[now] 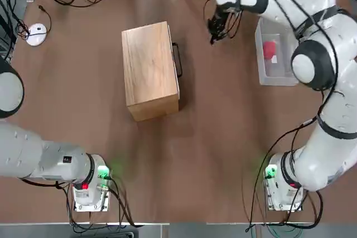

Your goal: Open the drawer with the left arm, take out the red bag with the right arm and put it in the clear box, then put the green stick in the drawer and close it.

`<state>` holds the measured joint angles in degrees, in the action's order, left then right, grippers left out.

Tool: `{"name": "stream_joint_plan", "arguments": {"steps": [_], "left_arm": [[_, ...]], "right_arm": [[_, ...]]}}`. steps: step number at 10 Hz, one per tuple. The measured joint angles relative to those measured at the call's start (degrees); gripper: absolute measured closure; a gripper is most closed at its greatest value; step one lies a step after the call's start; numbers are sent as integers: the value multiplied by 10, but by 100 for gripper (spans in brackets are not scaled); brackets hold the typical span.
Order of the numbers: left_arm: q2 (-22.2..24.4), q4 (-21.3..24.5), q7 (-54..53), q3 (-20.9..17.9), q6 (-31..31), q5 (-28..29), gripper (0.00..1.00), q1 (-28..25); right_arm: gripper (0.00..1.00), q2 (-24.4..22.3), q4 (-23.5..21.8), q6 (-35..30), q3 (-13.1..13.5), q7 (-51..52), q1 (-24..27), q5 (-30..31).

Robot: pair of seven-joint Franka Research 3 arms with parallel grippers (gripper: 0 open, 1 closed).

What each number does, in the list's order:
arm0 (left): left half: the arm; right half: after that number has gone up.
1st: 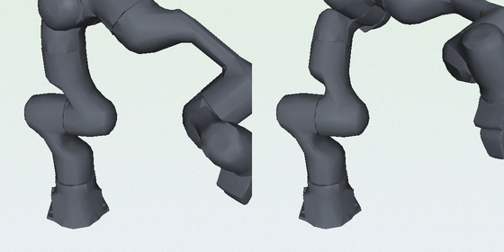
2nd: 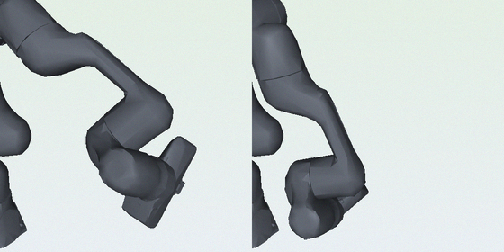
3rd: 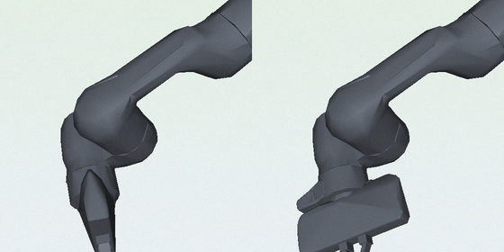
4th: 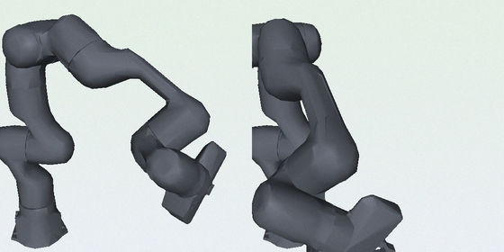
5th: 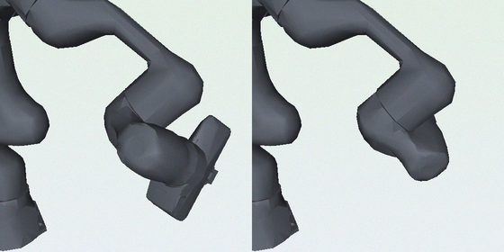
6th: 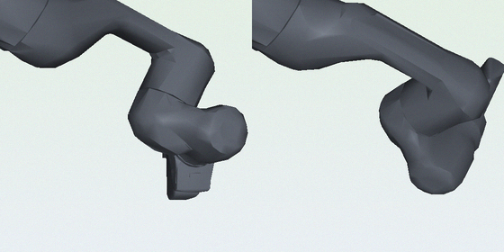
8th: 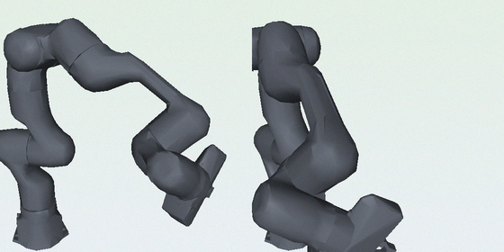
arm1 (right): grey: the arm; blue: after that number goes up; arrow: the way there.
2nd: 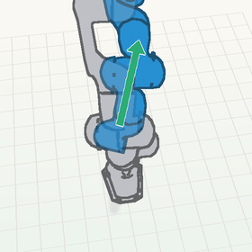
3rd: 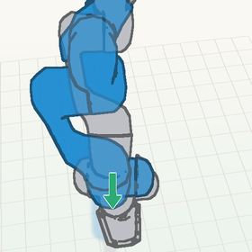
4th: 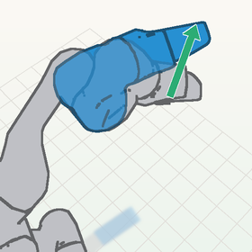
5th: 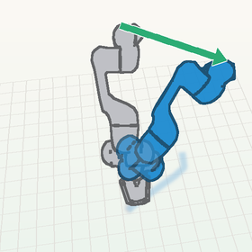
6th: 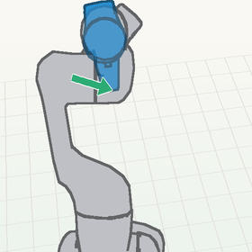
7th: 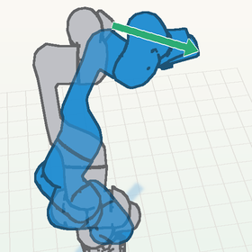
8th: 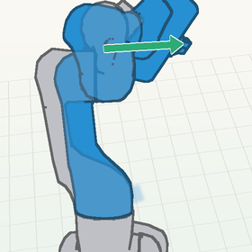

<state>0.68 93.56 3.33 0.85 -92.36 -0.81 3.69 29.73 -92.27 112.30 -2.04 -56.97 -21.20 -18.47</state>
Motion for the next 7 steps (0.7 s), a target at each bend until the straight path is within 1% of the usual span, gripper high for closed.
{"name": "stream_joint_plan", "arguments": {"steps": [1,2,4,5,6,7], "left_arm": [[0,0,0,0,0,0,0,0],[0,0,0,0,0,0,0,0],[0,0,0,0,0,0,0,0],[0,0,0,0,-1,0,0,0],[0,0,1,0,-1,0,0,0],[0,0,1,0,-1,0,0,0]], "right_arm": [[89,-13,7,-31,0,86,46,11],[82,-23,21,-69,1,161,90,29],[50,-33,73,-147,0,283,153,85],[37,-39,102,-178,0,336,173,106],[21,-47,126,-195,0,387,192,115],[12,-61,139,-201,-1,439,214,119]]}}
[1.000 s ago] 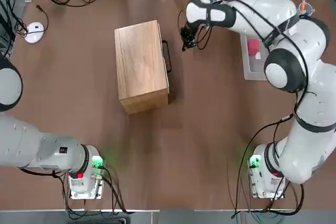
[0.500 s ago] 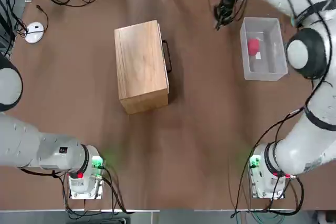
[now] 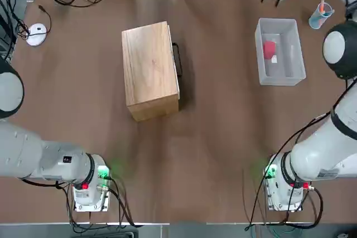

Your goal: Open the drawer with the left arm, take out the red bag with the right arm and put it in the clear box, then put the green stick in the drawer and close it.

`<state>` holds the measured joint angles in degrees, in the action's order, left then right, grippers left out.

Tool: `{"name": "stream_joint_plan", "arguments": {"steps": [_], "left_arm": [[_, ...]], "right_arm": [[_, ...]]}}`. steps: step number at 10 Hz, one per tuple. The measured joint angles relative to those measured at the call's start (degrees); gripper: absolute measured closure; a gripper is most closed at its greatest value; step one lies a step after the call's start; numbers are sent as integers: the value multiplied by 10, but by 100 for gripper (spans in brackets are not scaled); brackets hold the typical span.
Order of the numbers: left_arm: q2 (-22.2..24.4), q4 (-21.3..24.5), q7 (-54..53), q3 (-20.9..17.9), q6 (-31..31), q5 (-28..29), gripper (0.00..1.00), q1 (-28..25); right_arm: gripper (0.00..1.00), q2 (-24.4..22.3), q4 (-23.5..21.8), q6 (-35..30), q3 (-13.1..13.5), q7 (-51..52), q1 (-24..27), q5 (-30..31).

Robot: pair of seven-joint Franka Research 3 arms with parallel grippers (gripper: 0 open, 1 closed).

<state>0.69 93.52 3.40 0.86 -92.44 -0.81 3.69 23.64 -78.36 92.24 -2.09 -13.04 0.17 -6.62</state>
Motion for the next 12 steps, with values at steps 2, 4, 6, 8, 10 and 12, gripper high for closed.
{"name": "stream_joint_plan", "arguments": {"steps": [2,4,6,8,10,12], "left_arm": [[0,-1,0,0,0,0,0,0],[0,-2,0,0,0,0,0,0],[0,-1,0,0,-1,0,0,0],[0,-1,0,-1,-1,0,0,0],[0,-1,0,-1,-2,0,0,0],[0,-1,0,-1,-2,0,0,0]], "right_arm": [[2,-45,11,-5,0,91,40,1],[0,-96,13,-12,-1,135,51,5],[0,-140,6,-37,-6,138,51,26],[0,-198,-51,-20,-8,139,51,31],[0,-248,-114,1,-12,140,51,32],[0,-258,-134,8,-12,140,51,33]]}}
